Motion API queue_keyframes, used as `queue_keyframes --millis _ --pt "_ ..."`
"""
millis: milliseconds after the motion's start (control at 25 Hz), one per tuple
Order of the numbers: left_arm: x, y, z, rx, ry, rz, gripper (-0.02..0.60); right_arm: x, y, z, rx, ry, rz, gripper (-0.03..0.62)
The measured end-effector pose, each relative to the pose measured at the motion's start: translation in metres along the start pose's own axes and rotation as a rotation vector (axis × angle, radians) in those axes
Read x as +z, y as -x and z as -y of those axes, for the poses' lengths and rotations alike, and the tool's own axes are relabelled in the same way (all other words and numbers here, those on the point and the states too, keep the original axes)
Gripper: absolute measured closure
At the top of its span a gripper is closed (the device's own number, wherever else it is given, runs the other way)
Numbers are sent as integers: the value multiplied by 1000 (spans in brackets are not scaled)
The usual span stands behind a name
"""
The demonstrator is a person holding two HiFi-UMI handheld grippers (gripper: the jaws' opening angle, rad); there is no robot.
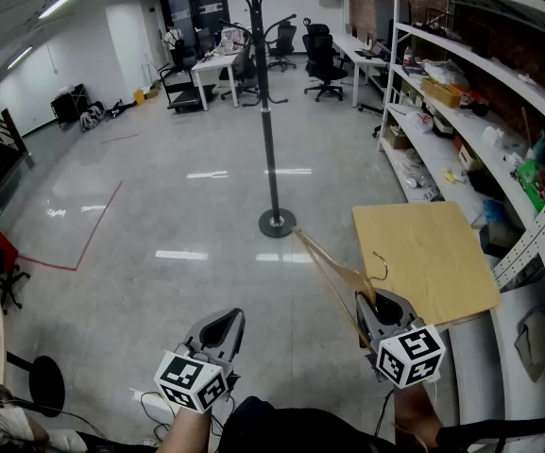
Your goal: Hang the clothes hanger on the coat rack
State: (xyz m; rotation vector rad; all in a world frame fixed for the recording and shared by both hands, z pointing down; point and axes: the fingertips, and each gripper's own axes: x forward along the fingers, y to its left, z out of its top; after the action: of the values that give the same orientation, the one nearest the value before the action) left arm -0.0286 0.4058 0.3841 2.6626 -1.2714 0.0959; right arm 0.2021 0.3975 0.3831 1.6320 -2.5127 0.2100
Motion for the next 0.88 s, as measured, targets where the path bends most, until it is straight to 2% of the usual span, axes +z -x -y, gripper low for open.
queue_keyframes --millis 200,400,720,880 --pt "-3 -17 -3 -8 5 -15 580 2 -11 11 2 0 1 537" --pt "-5 -45 -23 -31 20 -15 580 3 -40 20 -12 4 -12 537" --pt "8 -107 -94 -66 36 28 580 18 -122 37 -39 38 -31 537" --pt "16 -130 -136 -85 76 28 580 36 -171 42 -57 37 -32 537"
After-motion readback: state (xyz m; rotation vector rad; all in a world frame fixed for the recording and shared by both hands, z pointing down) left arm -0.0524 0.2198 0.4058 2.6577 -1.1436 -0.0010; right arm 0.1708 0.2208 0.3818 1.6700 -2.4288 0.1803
